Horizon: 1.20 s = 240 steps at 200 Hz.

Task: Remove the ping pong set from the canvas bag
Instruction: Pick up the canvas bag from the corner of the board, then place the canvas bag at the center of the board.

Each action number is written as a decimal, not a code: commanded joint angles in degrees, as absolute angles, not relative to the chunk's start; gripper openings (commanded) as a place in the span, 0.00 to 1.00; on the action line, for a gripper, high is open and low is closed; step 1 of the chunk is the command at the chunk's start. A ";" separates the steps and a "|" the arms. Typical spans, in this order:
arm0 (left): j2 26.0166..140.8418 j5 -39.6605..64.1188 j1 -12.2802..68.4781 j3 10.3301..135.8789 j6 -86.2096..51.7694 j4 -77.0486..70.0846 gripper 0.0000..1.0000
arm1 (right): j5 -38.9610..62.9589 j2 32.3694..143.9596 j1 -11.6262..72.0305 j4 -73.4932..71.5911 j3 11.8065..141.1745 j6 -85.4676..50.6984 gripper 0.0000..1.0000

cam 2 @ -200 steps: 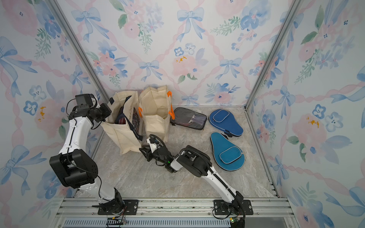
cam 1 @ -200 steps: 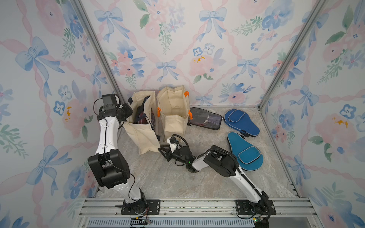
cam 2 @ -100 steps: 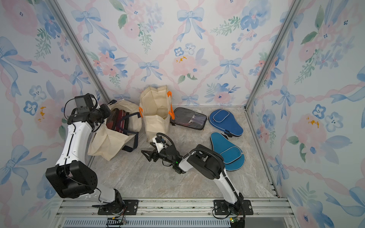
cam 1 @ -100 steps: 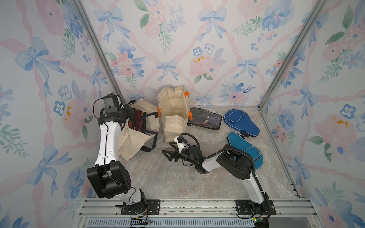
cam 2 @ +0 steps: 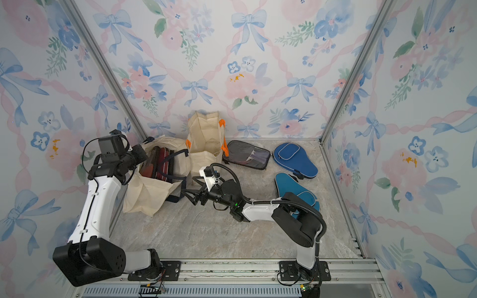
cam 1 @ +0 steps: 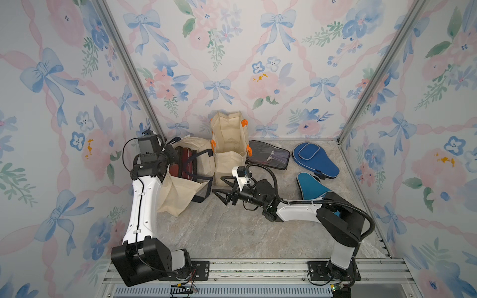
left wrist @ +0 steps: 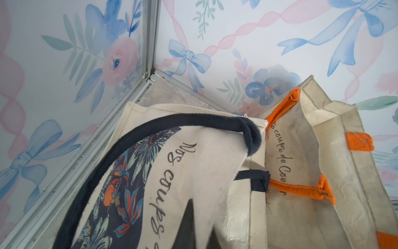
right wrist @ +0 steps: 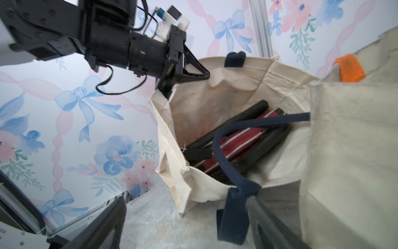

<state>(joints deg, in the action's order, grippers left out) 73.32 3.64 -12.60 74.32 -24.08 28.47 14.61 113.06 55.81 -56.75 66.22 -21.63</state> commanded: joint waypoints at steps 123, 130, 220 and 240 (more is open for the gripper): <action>52.39 -6.20 -12.22 77.92 -26.31 17.96 0.00 | 13.72 103.55 53.57 -27.21 75.12 -21.02 0.86; 51.47 -7.52 -12.22 77.69 -26.17 17.39 0.00 | 13.47 103.49 53.46 -26.47 75.37 -20.77 0.86; 50.44 12.25 -12.15 70.82 -24.11 7.44 0.00 | 12.98 102.33 52.68 -20.78 77.08 -20.04 0.86; 48.21 13.23 -11.60 65.29 -23.38 4.13 0.00 | 14.47 101.66 52.74 -20.33 76.67 -19.75 0.85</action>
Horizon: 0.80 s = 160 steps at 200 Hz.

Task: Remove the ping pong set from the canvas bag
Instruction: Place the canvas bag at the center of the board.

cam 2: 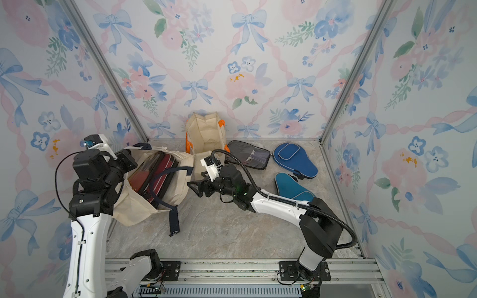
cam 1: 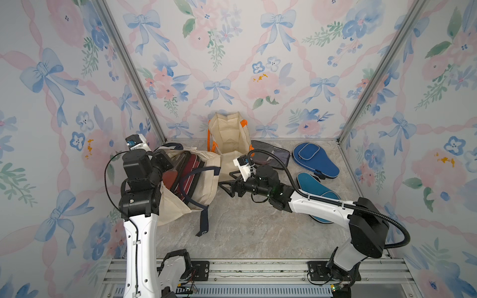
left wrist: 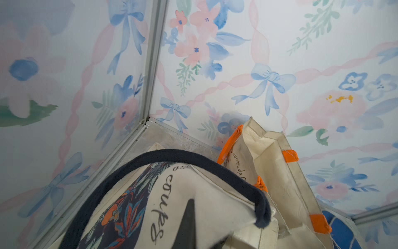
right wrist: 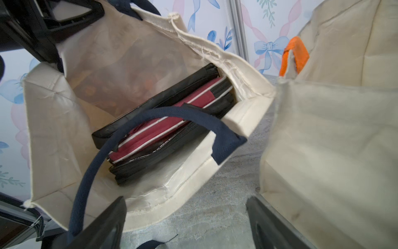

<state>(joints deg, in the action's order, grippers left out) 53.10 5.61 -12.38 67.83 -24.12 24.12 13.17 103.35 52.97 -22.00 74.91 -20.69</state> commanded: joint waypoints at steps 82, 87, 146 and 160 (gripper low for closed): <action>44.53 14.97 -10.99 49.89 -24.30 -2.97 0.00 | 22.28 107.59 56.16 -12.39 82.53 -12.96 0.71; 44.28 14.79 -10.84 49.23 -24.34 -3.22 0.00 | 22.31 108.32 56.60 -11.58 83.20 -12.62 0.71; 43.68 12.08 -9.49 44.59 -25.34 -5.35 0.00 | 22.08 113.57 60.98 -6.70 86.99 -12.04 0.69; 43.86 11.22 -9.50 44.24 -25.65 -5.67 0.00 | 21.76 114.29 62.14 -6.50 86.95 -12.36 0.69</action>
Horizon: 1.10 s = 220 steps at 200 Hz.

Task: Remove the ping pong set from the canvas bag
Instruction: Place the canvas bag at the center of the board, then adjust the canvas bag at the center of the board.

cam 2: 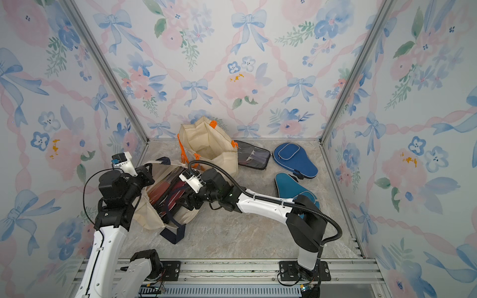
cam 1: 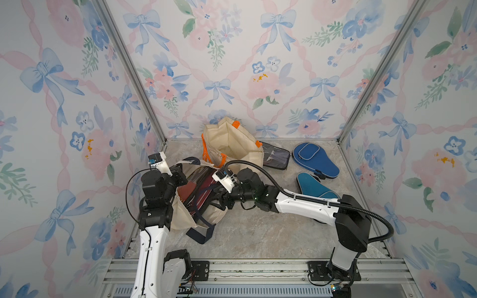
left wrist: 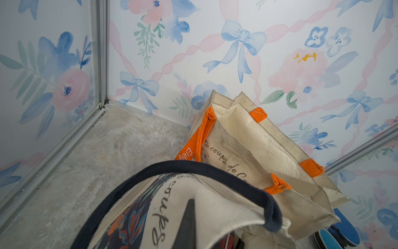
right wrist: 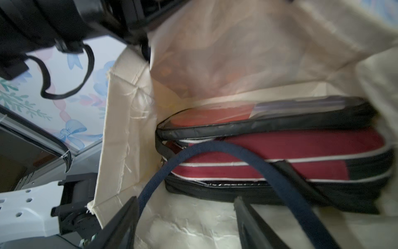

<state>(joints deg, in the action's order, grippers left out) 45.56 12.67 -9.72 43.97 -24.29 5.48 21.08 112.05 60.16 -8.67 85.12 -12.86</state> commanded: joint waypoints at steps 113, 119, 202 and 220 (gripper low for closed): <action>44.05 9.59 -9.44 43.99 -26.67 -6.94 0.00 | 21.03 121.67 67.31 -0.77 94.26 -9.85 0.64; 44.20 9.60 -9.45 44.08 -26.74 -7.00 0.00 | 21.02 122.30 67.49 -0.10 95.12 -9.61 0.63; 44.76 7.63 -9.49 44.99 -27.46 -6.17 0.00 | 21.55 128.59 68.58 6.19 103.58 -8.62 0.52; 44.74 6.64 -9.49 45.44 -27.58 -5.68 0.00 | 21.51 129.11 68.59 6.75 104.55 -8.68 0.41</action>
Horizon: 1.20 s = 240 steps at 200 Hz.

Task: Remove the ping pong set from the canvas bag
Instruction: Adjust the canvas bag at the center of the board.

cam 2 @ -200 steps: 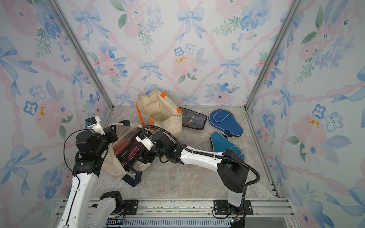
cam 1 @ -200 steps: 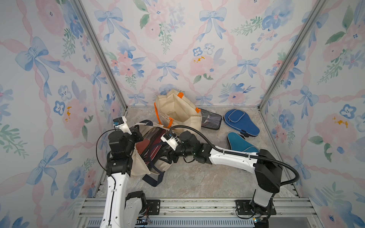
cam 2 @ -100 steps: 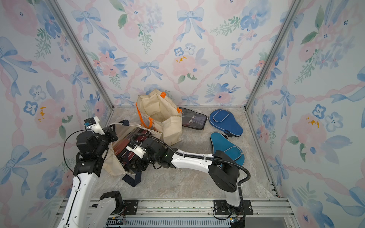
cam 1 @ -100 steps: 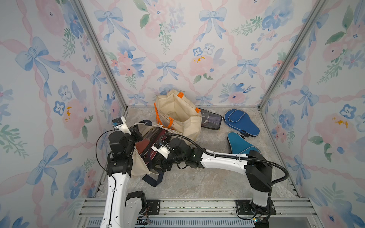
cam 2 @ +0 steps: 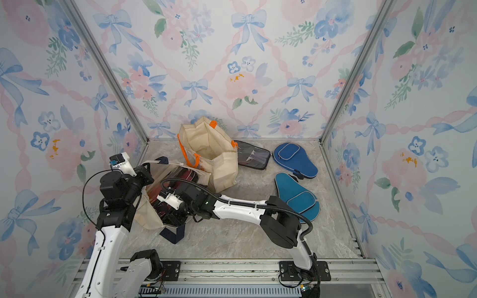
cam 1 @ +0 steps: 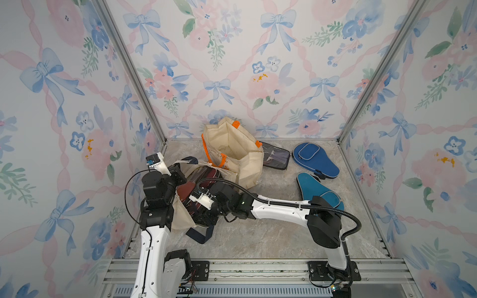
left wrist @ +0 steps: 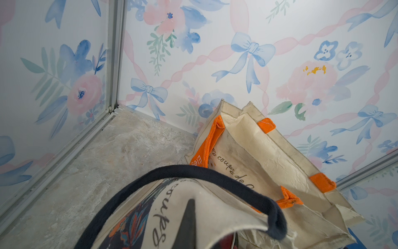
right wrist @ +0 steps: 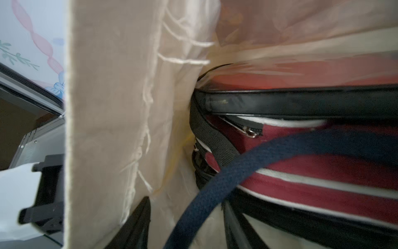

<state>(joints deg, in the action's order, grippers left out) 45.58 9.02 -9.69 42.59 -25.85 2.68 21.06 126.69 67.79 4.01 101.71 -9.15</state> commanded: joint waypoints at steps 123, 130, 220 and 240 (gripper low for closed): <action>46.13 0.49 -9.66 48.69 -27.57 -0.35 0.00 | 11.43 113.12 67.59 -9.67 89.17 -12.89 0.03; 46.22 0.47 -9.74 48.78 -27.63 -0.29 0.00 | 10.12 111.83 67.57 -11.12 87.35 -13.05 0.02; 48.73 1.73 -11.50 49.87 -29.90 -0.35 0.00 | -10.34 95.25 67.33 -26.73 55.11 -17.26 0.63; 49.16 2.53 -12.02 49.75 -30.46 -0.41 0.00 | -14.29 89.61 67.55 -24.26 52.23 -16.20 0.70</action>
